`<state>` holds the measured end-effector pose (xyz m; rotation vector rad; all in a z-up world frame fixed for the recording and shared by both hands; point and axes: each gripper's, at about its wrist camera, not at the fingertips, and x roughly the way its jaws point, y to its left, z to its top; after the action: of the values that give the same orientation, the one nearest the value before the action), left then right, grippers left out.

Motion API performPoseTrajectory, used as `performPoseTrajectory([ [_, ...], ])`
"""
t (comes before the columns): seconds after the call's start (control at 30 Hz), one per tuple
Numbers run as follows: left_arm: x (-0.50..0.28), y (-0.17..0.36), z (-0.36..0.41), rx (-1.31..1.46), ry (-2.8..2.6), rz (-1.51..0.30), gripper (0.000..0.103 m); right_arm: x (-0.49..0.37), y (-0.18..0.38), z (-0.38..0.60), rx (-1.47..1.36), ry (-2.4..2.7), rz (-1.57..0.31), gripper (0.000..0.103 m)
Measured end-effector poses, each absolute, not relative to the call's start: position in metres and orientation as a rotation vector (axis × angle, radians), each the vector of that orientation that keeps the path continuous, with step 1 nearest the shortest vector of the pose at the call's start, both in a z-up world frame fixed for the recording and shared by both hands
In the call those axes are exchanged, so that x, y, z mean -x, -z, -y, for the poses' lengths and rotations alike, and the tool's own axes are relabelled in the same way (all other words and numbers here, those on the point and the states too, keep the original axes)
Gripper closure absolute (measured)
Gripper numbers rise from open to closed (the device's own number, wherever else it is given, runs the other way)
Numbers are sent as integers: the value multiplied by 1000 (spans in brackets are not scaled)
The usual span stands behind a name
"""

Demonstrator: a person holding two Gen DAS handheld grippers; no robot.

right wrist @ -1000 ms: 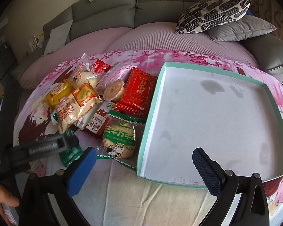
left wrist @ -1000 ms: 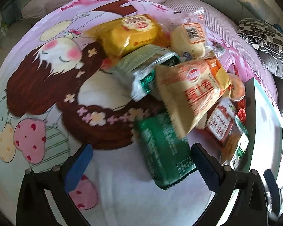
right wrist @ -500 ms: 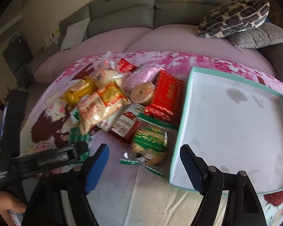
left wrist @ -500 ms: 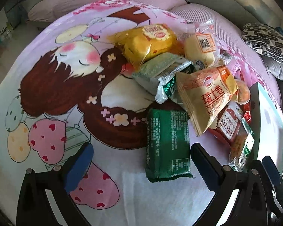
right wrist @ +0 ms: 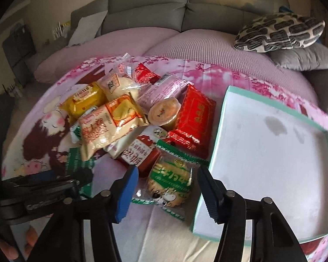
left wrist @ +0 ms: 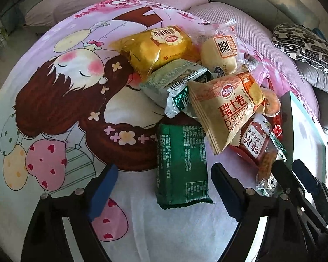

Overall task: Organize snacks
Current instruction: 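Grasp the green biscuit pack with the left gripper while the right gripper grasps the round cookie packet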

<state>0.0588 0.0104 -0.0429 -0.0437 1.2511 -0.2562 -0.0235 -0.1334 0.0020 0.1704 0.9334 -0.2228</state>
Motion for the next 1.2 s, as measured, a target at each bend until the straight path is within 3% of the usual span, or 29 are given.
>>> performPoseTrajectory([
  [0.4,-61,46,-10,47,251,-1262,16,9,10,139,-211,209,-977,45],
  [0.93,-60,45,-14,60,241,-1255,27,24,10,133,-265,170,-1015,46],
  [1.2,-62,46,-20,88,247,-1251,54,28,11,129,-319,113,-1030,46],
])
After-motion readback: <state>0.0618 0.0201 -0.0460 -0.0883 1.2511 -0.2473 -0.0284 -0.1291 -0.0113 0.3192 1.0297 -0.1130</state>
